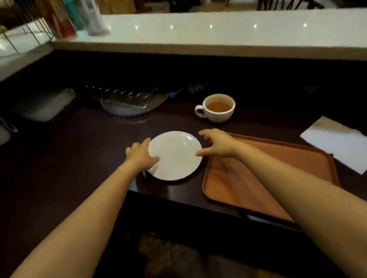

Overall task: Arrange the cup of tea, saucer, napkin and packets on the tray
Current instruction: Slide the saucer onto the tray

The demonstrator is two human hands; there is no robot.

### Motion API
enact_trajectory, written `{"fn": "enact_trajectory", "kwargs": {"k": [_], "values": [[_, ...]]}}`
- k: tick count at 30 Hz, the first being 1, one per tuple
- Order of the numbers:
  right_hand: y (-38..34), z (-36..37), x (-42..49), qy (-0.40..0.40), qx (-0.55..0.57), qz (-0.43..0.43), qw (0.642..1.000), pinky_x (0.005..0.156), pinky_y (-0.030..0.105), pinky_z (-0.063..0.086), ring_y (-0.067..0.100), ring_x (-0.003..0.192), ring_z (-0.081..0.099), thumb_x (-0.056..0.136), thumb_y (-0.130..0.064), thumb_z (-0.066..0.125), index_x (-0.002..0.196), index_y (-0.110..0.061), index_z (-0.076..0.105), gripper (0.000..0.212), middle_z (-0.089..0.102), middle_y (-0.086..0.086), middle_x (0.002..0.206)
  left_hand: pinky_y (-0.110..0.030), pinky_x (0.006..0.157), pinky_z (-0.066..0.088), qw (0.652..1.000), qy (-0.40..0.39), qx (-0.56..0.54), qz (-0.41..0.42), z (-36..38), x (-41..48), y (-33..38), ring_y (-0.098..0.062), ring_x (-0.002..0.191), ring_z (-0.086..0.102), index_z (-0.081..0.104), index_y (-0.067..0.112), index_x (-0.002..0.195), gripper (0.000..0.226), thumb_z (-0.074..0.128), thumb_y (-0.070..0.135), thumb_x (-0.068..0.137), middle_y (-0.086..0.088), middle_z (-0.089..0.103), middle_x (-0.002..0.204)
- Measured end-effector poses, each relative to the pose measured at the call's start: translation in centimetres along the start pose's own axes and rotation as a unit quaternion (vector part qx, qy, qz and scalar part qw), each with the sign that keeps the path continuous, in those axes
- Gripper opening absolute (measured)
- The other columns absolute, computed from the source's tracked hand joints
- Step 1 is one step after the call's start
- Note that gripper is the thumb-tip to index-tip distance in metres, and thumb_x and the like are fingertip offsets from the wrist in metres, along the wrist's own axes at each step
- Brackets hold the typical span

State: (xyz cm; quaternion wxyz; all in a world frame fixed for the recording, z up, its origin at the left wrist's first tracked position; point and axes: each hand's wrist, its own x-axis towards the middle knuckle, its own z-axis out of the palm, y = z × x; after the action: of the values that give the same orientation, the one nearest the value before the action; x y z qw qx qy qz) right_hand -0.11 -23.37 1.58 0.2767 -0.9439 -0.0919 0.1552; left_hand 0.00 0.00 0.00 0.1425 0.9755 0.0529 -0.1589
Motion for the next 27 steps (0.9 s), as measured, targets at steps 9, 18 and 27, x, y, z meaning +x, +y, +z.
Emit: {"fn": "enact_trajectory", "kwargs": {"k": [9, 18, 27], "values": [[-0.3, 3.5, 4.4, 0.005, -0.075, 0.028, 0.997, 0.100, 0.041, 0.035, 0.038, 0.121, 0.041, 0.075, -0.031, 0.070, 0.134, -0.008, 0.036, 0.072, 0.039, 0.022, 0.133, -0.047, 0.099, 0.035, 0.998, 0.018, -0.045, -0.043, 2.0, 1.9, -0.4, -0.043, 0.126, 0.032, 0.029, 0.009, 0.137, 0.059, 0.056, 0.023, 0.086, -0.024, 0.028, 0.140], [0.2, 2.0, 3.0, 0.034, -0.039, 0.047, 0.998, 0.093, 0.036, 0.040, 0.035, 0.117, 0.046, 0.073, -0.022, 0.071, 0.130, -0.005, 0.039, 0.067, 0.040, 0.020, 0.132, -0.041, 0.093, 0.041, 0.994, 0.066, -0.092, -0.001, 1.5, 1.2, 0.9, -0.040, 0.113, 0.047, 0.047, 0.005, 0.124, 0.047, 0.060, 0.016, 0.080, -0.023, 0.040, 0.130], [6.1, -1.5, -3.5, 0.070, 0.013, 0.119, 0.990, 0.088, 0.034, 0.042, 0.032, 0.114, 0.049, 0.071, -0.022, 0.072, 0.132, -0.006, 0.040, 0.070, 0.044, 0.018, 0.132, -0.037, 0.083, 0.043, 0.993, 0.041, -0.083, 0.070, 2.9, -0.8, 9.2, -0.036, 0.107, 0.051, 0.052, 0.008, 0.116, 0.038, 0.060, 0.016, 0.079, -0.018, 0.045, 0.125]]}}
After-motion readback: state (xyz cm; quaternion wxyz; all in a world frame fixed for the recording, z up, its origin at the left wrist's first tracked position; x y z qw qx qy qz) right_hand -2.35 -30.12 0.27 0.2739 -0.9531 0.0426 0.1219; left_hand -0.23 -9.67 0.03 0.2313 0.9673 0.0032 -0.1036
